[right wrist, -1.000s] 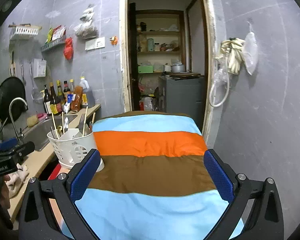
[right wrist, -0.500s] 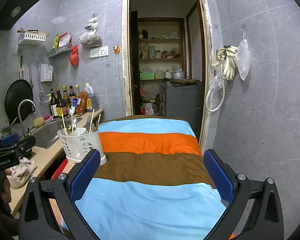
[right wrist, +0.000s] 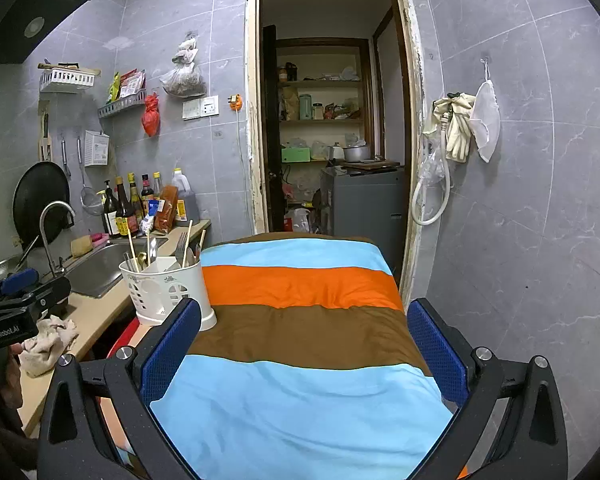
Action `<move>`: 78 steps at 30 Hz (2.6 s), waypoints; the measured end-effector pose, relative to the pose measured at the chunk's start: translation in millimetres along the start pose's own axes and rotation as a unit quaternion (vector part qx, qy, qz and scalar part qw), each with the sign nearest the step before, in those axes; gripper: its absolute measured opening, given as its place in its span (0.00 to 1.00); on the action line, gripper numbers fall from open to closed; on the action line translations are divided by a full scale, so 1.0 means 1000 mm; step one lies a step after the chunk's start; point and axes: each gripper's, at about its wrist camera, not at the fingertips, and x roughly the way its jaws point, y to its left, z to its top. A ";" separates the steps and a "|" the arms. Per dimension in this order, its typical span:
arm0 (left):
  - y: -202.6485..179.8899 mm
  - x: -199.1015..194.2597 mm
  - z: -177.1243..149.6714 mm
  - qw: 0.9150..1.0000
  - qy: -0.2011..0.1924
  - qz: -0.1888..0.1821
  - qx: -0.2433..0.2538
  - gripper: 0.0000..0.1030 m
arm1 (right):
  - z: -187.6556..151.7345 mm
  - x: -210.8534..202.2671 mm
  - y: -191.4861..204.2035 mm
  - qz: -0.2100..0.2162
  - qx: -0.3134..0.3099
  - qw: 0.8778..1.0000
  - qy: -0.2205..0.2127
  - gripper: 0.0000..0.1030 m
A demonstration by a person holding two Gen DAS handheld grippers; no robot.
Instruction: Organize utensils
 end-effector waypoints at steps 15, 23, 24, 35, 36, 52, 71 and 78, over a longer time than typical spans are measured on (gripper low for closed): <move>0.002 -0.001 -0.001 1.000 0.000 -0.001 0.000 0.99 | 0.002 0.003 0.003 0.003 -0.003 1.000 0.003 0.98; 0.002 -0.001 -0.001 1.000 0.000 0.000 -0.001 0.99 | 0.002 0.003 0.003 0.004 -0.003 1.000 0.003 0.98; 0.002 -0.001 -0.001 1.000 0.000 0.000 0.000 0.99 | 0.002 0.003 0.003 0.004 -0.003 1.000 0.003 0.98; 0.002 -0.001 -0.001 1.000 0.000 0.000 0.000 0.99 | 0.002 0.003 0.004 0.003 -0.003 1.000 0.003 0.98; 0.002 -0.001 -0.001 1.000 0.000 0.000 0.000 0.99 | 0.002 0.003 0.004 0.003 -0.003 1.000 0.004 0.98; 0.003 -0.001 -0.001 1.000 -0.001 -0.001 0.000 0.99 | 0.003 0.003 0.003 0.004 -0.004 1.000 0.003 0.98; 0.002 -0.001 -0.001 1.000 -0.001 0.000 0.000 0.99 | 0.004 0.003 0.003 0.004 -0.004 1.000 0.003 0.98; 0.002 -0.001 -0.001 1.000 -0.001 -0.001 0.000 0.99 | 0.004 0.003 0.003 0.004 -0.004 1.000 0.004 0.98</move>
